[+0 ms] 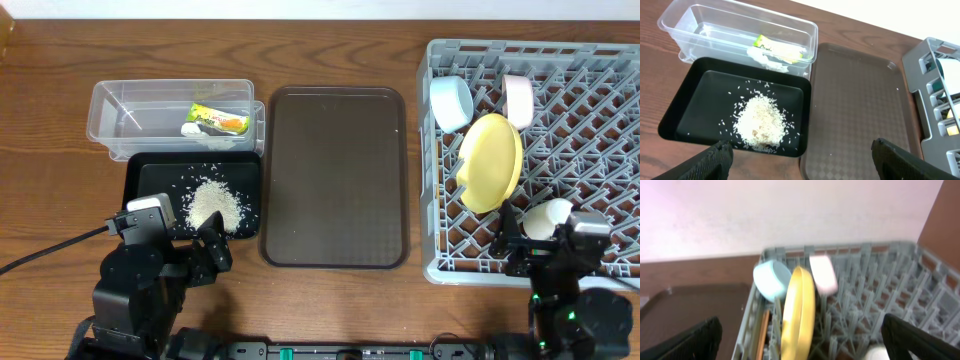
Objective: Sort waste into correct bins and load items into the dishwasher rack
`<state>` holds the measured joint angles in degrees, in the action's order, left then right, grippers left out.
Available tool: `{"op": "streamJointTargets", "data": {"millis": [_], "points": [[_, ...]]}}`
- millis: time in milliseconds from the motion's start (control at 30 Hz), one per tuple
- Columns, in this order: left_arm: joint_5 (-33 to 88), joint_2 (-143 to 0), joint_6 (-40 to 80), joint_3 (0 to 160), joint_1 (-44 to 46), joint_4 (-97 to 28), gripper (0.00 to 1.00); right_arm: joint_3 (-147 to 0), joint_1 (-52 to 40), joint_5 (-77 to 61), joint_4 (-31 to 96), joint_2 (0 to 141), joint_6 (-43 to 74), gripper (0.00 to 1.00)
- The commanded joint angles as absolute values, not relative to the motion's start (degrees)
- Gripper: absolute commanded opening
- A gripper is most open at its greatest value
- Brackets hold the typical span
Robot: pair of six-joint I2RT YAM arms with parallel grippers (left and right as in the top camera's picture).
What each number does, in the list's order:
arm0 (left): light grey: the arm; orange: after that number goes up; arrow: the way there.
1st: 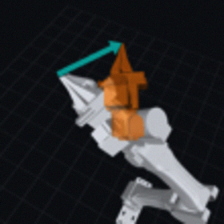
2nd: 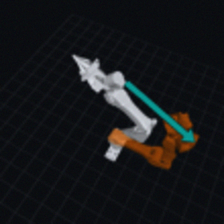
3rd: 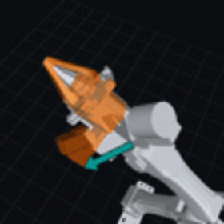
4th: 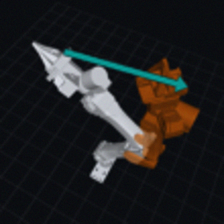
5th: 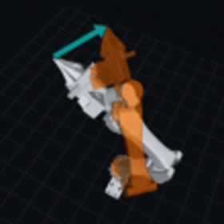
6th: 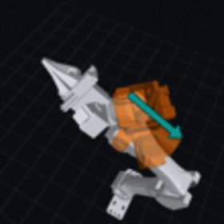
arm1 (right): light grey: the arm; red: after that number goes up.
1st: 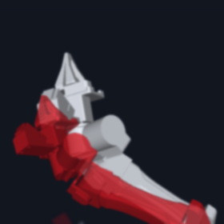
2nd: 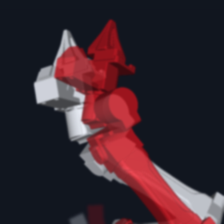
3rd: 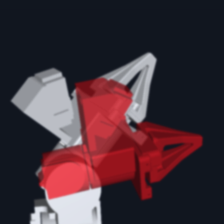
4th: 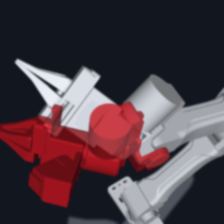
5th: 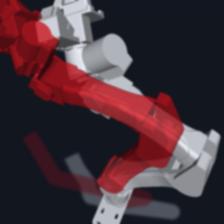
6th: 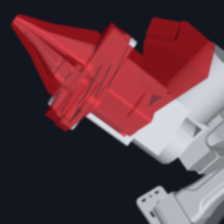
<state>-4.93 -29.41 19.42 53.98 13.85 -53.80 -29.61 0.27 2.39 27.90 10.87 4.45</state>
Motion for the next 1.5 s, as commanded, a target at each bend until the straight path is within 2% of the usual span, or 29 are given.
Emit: {"op": "streamJointTargets", "data": {"millis": [0,167,367,533,1467], "points": [[-5.8,-29.2,18.9,53.7,14.1,-53.9,0.91,-22.6,-0.5,2.7,21.9,7.0,2.5,0.99],[-5.8,-29.2,18.9,53.7,14.1,-53.9,0.91,-12.2,-0.6,2.3,9.6,1.7,2.5,0.99],[-5.8,-29.2,18.9,53.7,14.1,-53.9,0.91,-4.6,-1.8,2.3,1.3,0.3,-7.0,0.99],[-5.8,-29.2,18.9,53.7,14.1,-53.9,0.91,-0.3,-2.0,0.5,4.5,0.3,-7.7,0.99],[-5.8,-29.2,18.9,53.7,14.1,-53.9,0.91,-0.3,-2.0,0.1,4.3,0.3,-7.8,0.99]]}}
